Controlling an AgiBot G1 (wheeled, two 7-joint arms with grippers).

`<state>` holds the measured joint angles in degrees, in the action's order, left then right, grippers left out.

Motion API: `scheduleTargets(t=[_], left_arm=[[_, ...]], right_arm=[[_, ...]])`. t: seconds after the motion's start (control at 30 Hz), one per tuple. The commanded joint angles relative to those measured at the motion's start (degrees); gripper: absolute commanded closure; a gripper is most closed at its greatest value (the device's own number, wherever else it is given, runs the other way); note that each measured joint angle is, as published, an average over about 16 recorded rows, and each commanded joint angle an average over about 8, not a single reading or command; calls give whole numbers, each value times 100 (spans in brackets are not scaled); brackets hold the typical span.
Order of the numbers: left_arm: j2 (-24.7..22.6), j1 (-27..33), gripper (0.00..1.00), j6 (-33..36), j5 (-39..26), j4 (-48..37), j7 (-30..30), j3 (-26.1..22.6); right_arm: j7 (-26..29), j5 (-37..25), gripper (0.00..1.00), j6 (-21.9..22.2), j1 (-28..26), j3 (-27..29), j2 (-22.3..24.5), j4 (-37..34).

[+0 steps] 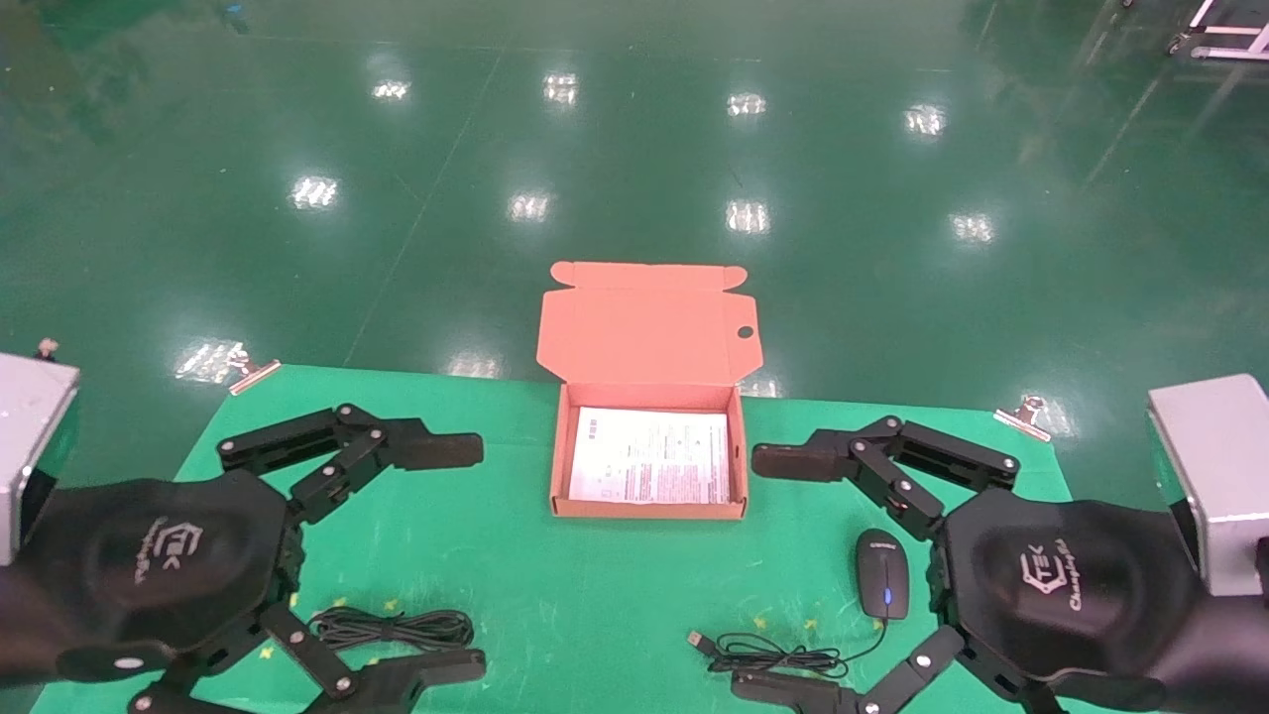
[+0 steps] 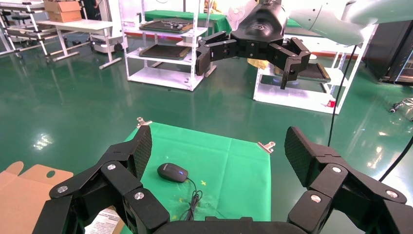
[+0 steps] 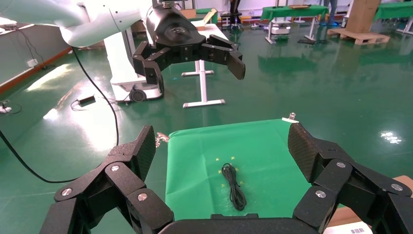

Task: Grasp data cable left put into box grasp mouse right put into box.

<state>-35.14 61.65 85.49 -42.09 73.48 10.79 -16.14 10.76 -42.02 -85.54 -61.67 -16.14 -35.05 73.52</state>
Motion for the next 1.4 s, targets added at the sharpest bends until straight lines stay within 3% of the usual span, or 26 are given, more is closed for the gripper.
scheduleTargets(t=[0.03, 0.37, 0.77, 0.93, 1.17, 1.4], left_arm=[[-7, 6, 0, -11, -12, -4, 2, -6], [-36, 99, 0, 6, -232, 54, -150, -55], [-232, 899, 0, -124, -1913, 277, 184, -750], [-437, 1363, 0, -60, -2766, 314, 274, -1117], [-829, 1882, 0, -35, -4169, 353, 117, -1702], [-1208, 2089, 0, -210, -5454, 363, -35, -2222]], right_arm=[[0, 1, 0, -1, 1, 1, 0, 1], [-40, -219, 0, -16, -54, -71, 43, 5], [-225, -1703, 0, -324, -923, -672, 15, 213], [-498, -2599, 0, -456, -1537, -1235, -158, 277], [-1081, -3951, 0, -485, -2457, -2466, -523, 334], [-1215, -4960, 0, -363, -2929, -3412, -871, 341]])
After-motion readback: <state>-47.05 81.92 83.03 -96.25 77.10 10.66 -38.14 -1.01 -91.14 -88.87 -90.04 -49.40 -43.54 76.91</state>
